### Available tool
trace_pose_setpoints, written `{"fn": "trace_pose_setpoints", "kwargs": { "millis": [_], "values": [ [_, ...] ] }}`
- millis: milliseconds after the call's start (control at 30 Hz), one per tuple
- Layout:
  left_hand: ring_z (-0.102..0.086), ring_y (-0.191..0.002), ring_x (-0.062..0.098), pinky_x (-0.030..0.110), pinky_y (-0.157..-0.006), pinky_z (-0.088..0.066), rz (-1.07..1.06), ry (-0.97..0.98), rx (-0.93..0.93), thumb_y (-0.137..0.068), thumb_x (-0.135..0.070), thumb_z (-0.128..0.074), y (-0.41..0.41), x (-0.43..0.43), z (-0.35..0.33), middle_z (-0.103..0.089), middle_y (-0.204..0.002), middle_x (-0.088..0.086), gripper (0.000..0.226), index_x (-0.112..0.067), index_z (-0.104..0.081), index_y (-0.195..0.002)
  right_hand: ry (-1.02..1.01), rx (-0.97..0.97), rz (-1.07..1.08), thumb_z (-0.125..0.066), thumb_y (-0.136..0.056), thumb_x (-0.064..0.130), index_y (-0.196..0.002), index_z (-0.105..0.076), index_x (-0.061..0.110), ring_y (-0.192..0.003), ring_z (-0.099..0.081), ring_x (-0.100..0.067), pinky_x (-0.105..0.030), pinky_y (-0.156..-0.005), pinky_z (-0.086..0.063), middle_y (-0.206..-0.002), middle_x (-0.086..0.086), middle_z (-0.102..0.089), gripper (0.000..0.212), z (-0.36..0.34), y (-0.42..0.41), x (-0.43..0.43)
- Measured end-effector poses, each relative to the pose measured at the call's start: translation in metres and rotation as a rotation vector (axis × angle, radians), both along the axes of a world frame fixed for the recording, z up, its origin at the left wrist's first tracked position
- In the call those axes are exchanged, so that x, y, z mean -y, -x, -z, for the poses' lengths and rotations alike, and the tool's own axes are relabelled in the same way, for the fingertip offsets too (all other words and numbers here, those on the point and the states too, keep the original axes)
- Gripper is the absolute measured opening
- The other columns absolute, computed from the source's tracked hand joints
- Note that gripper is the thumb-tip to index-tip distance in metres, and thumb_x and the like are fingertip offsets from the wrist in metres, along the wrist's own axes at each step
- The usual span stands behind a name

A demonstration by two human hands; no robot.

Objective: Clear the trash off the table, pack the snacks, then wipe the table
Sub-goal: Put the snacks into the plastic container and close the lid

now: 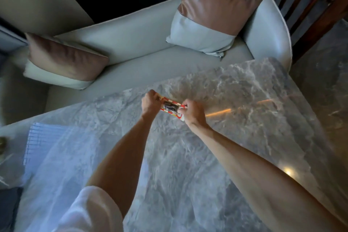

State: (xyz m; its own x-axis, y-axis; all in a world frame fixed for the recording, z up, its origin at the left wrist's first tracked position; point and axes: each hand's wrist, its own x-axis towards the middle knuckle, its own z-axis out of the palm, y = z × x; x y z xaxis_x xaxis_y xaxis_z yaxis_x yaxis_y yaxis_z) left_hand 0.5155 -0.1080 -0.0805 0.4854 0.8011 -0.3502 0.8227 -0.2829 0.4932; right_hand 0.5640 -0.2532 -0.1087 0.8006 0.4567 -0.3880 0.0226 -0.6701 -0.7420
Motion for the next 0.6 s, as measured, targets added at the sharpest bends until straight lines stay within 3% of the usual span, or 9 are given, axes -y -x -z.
{"fn": "trace_pose_setpoints", "kwargs": {
  "millis": [100,200,300,400,467,600],
  "values": [
    [-0.06,-0.107,0.039,0.039,-0.083,-0.048,-0.005,0.015,-0.036,-0.08,-0.012,-0.067,-0.005,-0.01,0.022,-0.066,-0.109,0.025,0.028,-0.002,-0.061,-0.105,0.053,0.058,-0.006,-0.067,-0.084,0.016,-0.099,-0.063,0.007,-0.092,-0.065,-0.034,-0.036,-0.07,-0.046,-0.097,-0.016,-0.071,0.019,0.012,-0.004,-0.008],
    [-0.044,-0.124,0.038,0.038,-0.102,-0.038,0.016,-0.002,-0.126,-0.083,-0.02,-0.065,-0.01,-0.014,0.037,-0.053,-0.126,0.023,0.04,-0.01,-0.057,-0.121,0.043,0.024,0.06,-0.064,-0.086,0.013,-0.105,-0.057,0.011,-0.094,-0.065,-0.031,-0.031,-0.068,-0.041,-0.101,-0.011,-0.071,0.021,0.021,-0.005,-0.006],
    [-0.042,-0.126,0.036,0.039,-0.107,-0.034,-0.008,0.042,-0.159,-0.083,-0.025,-0.067,-0.012,-0.018,0.042,-0.047,-0.132,0.02,0.047,-0.014,-0.053,-0.126,0.098,-0.001,0.096,-0.067,-0.086,0.022,-0.106,-0.061,0.018,-0.1,-0.063,-0.028,-0.03,-0.071,-0.039,-0.107,-0.007,-0.068,0.021,0.023,-0.006,-0.007],
    [-0.051,-0.121,0.038,0.047,-0.103,-0.045,-0.045,0.134,-0.164,-0.081,-0.022,-0.066,-0.002,-0.018,0.044,-0.055,-0.127,0.02,0.044,-0.011,-0.05,-0.121,0.203,0.021,0.072,-0.068,-0.087,0.029,-0.108,-0.062,0.021,-0.109,-0.058,-0.03,-0.037,-0.082,-0.043,-0.12,-0.009,-0.055,0.023,0.02,-0.003,-0.01],
    [-0.055,-0.117,0.04,0.051,-0.096,-0.051,-0.083,0.238,-0.09,-0.081,-0.009,-0.062,0.005,-0.014,0.043,-0.055,-0.125,0.022,0.042,-0.009,-0.044,-0.119,0.265,0.027,0.062,-0.07,-0.086,0.03,-0.11,-0.063,0.021,-0.112,-0.056,-0.03,-0.038,-0.083,-0.045,-0.125,-0.008,-0.05,0.026,0.017,0.0,-0.009],
    [-0.06,-0.105,0.036,0.042,-0.082,-0.053,-0.077,0.147,-0.1,-0.078,-0.007,-0.058,0.019,0.011,0.038,-0.062,-0.111,0.02,0.031,-0.008,-0.055,-0.108,0.335,0.104,0.019,-0.074,-0.082,0.024,-0.109,-0.067,0.015,-0.114,-0.055,-0.03,-0.039,-0.087,-0.049,-0.12,-0.008,-0.061,0.03,0.008,0.005,0.003]
  ]
}}
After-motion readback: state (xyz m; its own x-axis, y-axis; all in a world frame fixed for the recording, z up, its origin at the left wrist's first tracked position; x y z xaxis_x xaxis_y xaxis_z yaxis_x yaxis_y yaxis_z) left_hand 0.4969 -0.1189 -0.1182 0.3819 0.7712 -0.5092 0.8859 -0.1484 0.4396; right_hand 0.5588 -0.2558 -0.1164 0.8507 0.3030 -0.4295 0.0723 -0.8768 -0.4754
